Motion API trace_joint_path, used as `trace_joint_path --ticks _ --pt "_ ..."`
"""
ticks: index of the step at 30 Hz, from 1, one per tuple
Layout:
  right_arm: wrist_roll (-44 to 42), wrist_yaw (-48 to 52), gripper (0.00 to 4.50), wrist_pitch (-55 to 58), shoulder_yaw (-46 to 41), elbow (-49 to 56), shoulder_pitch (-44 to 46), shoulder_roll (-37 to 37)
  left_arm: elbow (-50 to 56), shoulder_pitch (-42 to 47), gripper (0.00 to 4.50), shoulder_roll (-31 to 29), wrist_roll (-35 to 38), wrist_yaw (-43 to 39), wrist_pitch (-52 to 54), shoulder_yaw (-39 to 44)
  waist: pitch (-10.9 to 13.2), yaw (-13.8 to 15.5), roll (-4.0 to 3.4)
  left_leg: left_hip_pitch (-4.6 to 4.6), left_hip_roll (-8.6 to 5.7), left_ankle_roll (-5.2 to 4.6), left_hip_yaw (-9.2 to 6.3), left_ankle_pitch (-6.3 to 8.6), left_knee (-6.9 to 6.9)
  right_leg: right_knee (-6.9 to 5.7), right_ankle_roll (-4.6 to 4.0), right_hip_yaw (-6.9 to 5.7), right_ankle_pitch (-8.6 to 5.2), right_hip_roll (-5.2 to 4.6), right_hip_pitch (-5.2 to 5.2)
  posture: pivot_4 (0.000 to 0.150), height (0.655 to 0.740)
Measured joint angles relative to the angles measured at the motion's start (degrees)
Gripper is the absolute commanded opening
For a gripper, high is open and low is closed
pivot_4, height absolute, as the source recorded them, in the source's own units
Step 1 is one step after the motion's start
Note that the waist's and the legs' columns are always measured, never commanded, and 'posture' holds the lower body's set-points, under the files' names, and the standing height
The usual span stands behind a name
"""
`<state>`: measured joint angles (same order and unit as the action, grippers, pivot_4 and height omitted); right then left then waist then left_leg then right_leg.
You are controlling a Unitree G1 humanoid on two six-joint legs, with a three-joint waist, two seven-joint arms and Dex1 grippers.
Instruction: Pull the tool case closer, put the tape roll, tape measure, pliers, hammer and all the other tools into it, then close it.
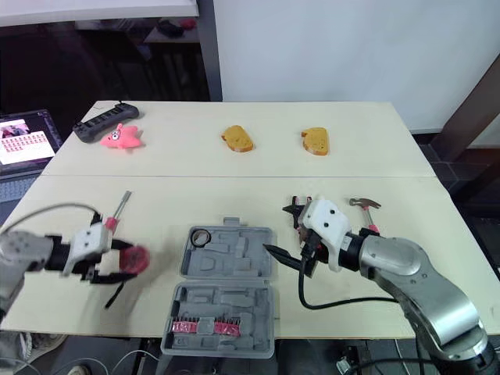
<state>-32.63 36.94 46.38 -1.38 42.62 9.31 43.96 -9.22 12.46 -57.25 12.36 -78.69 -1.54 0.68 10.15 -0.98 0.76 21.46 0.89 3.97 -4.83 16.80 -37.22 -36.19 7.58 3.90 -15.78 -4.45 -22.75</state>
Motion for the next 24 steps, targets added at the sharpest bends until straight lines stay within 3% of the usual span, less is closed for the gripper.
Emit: trace_joint_path --ticks 3,8,11,13,17,20,24 --pt "-7.51 -1.63 4.50 11.76 0.41 -1.51 7.84 -1.19 6.33 3.79 2.93 0.93 1.70 0.06 4.48 -0.60 0.04 -0.50 -0.06 -0.01 0.02 0.00 -0.01 0.00 0.11 -0.06 0.05 0.00 0.02 0.02 -0.10 0.150 0.7400" --pt "-24.61 -7.10 4.50 37.09 -0.35 -8.29 22.05 -10.50 15.97 6.13 2.93 6.34 4.17 3.18 11.25 -3.46 0.08 -1.55 -0.03 0.07 0.03 -0.01 -0.14 0.01 0.15 -0.17 0.06 -0.02 0.02 0.10 -0.21 0.150 0.7400" --pt "-37.00 -16.74 4.50 44.93 -1.74 -19.36 26.18 -15.69 19.53 6.37 2.93 8.94 4.16 6.15 12.77 -4.24 0.08 -1.57 -0.04 0.09 0.03 -0.02 -0.12 0.01 0.16 -0.16 0.06 -0.01 0.02 0.09 -0.24 0.150 0.7400" --pt "-45.59 -25.77 4.50 45.02 -1.40 -26.21 27.06 -16.51 21.73 6.27 2.93 10.84 4.17 8.00 13.72 -4.57 0.10 -1.47 -0.03 0.13 0.03 -0.02 -0.12 0.01 0.13 -0.16 0.06 -0.02 0.02 0.08 -0.25 0.150 0.7400" --pt "-72.32 -49.21 4.50 31.91 7.31 -32.89 27.02 -10.80 23.93 5.73 2.93 12.05 3.45 10.36 14.05 -6.16 0.20 -1.61 -0.07 0.24 0.02 -0.02 -0.07 0.01 0.10 -0.16 0.06 -0.01 0.02 0.03 -0.35 0.150 0.7400" --pt "-78.12 -56.50 4.50 25.69 10.60 -32.73 26.73 -11.73 24.96 5.72 2.93 13.59 3.17 11.89 15.09 -7.33 0.20 -1.85 -0.06 0.27 0.03 -0.02 -0.09 0.01 0.11 -0.19 0.07 -0.01 0.03 0.08 -0.43 0.150 0.7400" --pt "-78.82 -61.58 4.50 21.61 12.30 -32.75 26.28 -16.23 25.43 5.74 2.93 13.86 2.75 12.46 15.19 -9.29 0.21 -1.77 -0.09 0.33 0.03 -0.02 -0.11 0.00 0.10 -0.31 0.07 0.00 0.02 0.10 -0.53 0.150 0.7400"
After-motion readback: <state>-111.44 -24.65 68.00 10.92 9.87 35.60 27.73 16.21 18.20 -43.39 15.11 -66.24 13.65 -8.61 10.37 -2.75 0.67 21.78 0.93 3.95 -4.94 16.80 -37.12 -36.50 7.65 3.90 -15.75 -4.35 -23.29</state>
